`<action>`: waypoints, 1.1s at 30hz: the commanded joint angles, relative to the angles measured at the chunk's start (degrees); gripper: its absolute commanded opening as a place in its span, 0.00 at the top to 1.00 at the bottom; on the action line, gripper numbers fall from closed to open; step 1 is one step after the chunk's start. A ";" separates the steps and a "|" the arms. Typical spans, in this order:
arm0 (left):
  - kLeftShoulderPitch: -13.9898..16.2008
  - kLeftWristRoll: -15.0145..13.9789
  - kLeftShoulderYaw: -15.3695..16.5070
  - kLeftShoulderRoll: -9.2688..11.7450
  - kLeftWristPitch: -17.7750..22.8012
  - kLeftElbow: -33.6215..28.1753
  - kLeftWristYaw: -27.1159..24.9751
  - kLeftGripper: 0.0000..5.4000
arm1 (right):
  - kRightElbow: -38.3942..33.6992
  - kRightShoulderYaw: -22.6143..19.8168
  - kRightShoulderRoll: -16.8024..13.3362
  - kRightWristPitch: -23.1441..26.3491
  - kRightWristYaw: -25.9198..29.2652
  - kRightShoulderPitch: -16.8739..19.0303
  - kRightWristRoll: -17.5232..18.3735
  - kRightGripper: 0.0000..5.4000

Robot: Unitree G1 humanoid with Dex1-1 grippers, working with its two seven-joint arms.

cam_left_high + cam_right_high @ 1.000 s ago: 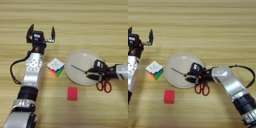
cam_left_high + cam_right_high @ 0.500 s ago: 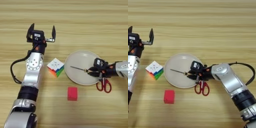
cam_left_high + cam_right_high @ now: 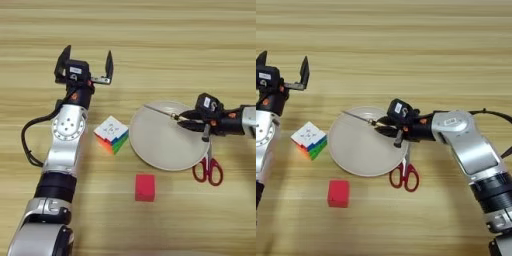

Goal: Move the objects on the table

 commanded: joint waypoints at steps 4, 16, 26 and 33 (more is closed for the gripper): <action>-0.50 -6.29 -0.55 0.87 0.07 -3.39 -8.42 0.00 | -0.57 -3.63 -4.78 -2.30 4.50 -2.80 2.25 0.84; 2.56 -18.42 -2.81 3.74 6.15 -12.78 -26.91 0.00 | 3.73 -4.94 -7.36 -6.35 9.28 -5.57 3.51 0.84; 6.32 -24.04 -7.59 8.16 12.00 -19.68 -42.73 0.00 | 3.45 -4.54 -9.69 -9.51 14.90 -6.42 4.08 0.84; 9.00 -25.81 -11.20 10.55 15.32 -22.75 -50.67 0.00 | 1.44 -4.27 -9.83 -9.52 16.92 -7.16 4.87 0.84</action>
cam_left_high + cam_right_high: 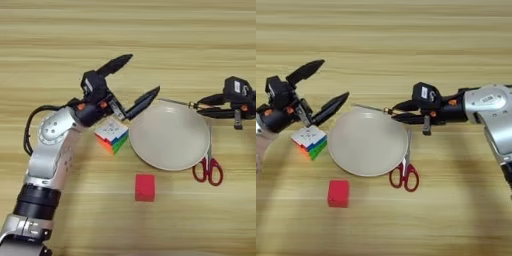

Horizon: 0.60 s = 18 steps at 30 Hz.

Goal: Move the objects on the table

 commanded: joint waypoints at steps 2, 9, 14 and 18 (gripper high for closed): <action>1.85 -1.68 -1.96 2.41 2.92 -3.31 -5.28 0.00 | -2.37 0.37 -0.88 -0.42 1.50 -1.77 0.88 0.84; 2.24 -1.34 -3.16 2.42 3.41 -3.40 -7.70 0.00 | -5.12 0.76 -0.78 -0.03 2.49 -1.22 1.87 0.84; 2.53 -1.10 -3.74 1.89 2.95 -3.14 -8.18 0.00 | -7.13 0.79 -0.95 0.38 3.58 -0.57 3.23 0.84; 2.46 -1.09 -3.83 1.55 2.89 -2.93 -7.99 0.00 | -8.30 0.81 -1.11 0.58 4.19 0.02 4.22 0.84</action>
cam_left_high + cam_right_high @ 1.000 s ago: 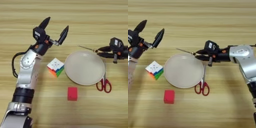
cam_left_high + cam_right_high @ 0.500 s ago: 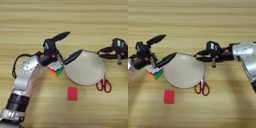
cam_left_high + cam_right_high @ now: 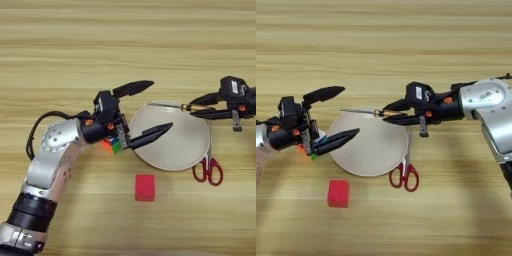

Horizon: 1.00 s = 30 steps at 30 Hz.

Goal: Move the objects on the table

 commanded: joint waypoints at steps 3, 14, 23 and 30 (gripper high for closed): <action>0.30 0.46 -0.53 -0.51 -0.12 -0.15 -0.33 0.00 | -2.64 0.22 -1.10 0.50 1.10 1.09 1.89 0.84; 0.67 0.52 -0.98 -0.50 0.35 -0.77 -0.47 0.00 | -5.84 -0.14 -1.51 1.86 1.57 2.29 4.71 0.84; 0.74 0.28 -1.27 0.35 0.92 -1.08 -1.89 0.00 | -7.03 -0.49 -0.84 3.05 0.56 1.60 6.51 0.84; 1.28 0.09 -1.37 1.03 1.11 -1.62 -2.33 0.00 | -8.30 -0.26 -0.50 4.29 -0.65 1.32 7.56 0.84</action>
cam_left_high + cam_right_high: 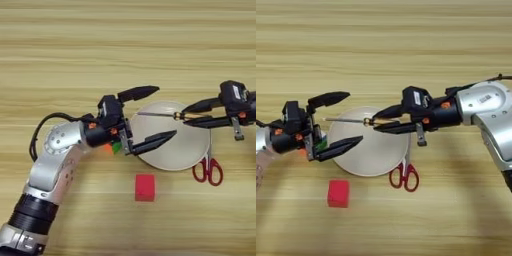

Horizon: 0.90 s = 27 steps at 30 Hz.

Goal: Move the objects on the table

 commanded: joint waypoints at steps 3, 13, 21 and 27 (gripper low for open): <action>0.77 -0.09 -0.14 0.94 1.03 -1.33 -0.84 0.00 | -1.69 -0.31 0.37 1.60 -1.08 -0.83 1.80 0.84; 0.80 -0.26 -0.22 0.83 1.51 -1.64 -1.64 0.05 | -2.89 -0.42 0.36 2.55 -1.80 -0.93 3.58 0.84; 0.72 -0.27 -0.15 0.56 1.57 -1.67 -1.75 0.20 | -3.21 0.06 0.89 2.79 -2.39 -0.95 4.26 0.84; 0.68 -0.26 -0.17 0.46 1.47 -1.58 -1.91 0.31 | -2.96 0.22 1.39 2.90 -2.67 -0.99 4.30 0.84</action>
